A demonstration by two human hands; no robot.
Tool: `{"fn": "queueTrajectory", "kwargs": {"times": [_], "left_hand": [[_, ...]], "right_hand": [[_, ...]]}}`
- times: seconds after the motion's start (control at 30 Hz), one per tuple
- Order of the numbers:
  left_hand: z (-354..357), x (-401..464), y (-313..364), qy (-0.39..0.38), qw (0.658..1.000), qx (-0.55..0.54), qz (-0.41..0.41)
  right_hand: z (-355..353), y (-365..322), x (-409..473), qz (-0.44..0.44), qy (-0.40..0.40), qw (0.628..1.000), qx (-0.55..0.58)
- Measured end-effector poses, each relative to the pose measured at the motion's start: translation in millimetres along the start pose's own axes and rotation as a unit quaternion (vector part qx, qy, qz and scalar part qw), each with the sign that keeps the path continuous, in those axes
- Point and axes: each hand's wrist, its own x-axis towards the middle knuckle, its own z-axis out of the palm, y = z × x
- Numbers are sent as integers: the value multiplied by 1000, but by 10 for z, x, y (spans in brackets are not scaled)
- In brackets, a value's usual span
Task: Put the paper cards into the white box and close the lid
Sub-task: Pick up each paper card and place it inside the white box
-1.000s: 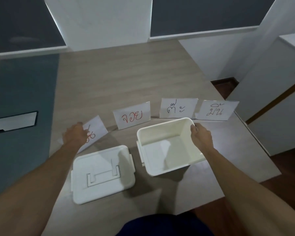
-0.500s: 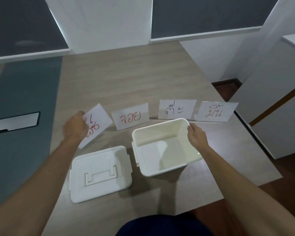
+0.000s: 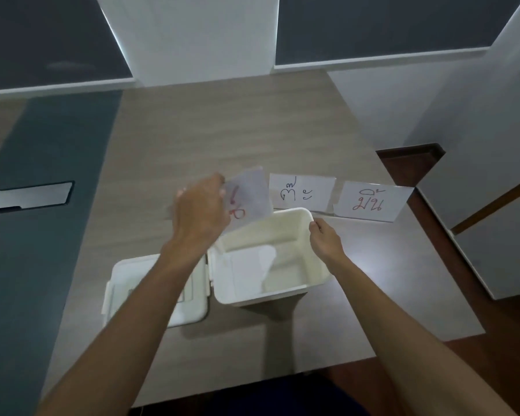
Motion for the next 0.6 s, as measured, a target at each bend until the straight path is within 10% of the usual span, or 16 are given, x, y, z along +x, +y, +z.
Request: {"fn": "queueTrajectory", "kwargs": {"times": [0.27,0.6], "left_hand": [[580,-497,640,-117,980,111,115],[992,-808,510,-250,964,74,47]], "right_hand": [[-55,31,72,15,-41,997,57],[-121,47,136,33,-80,989,120]]}}
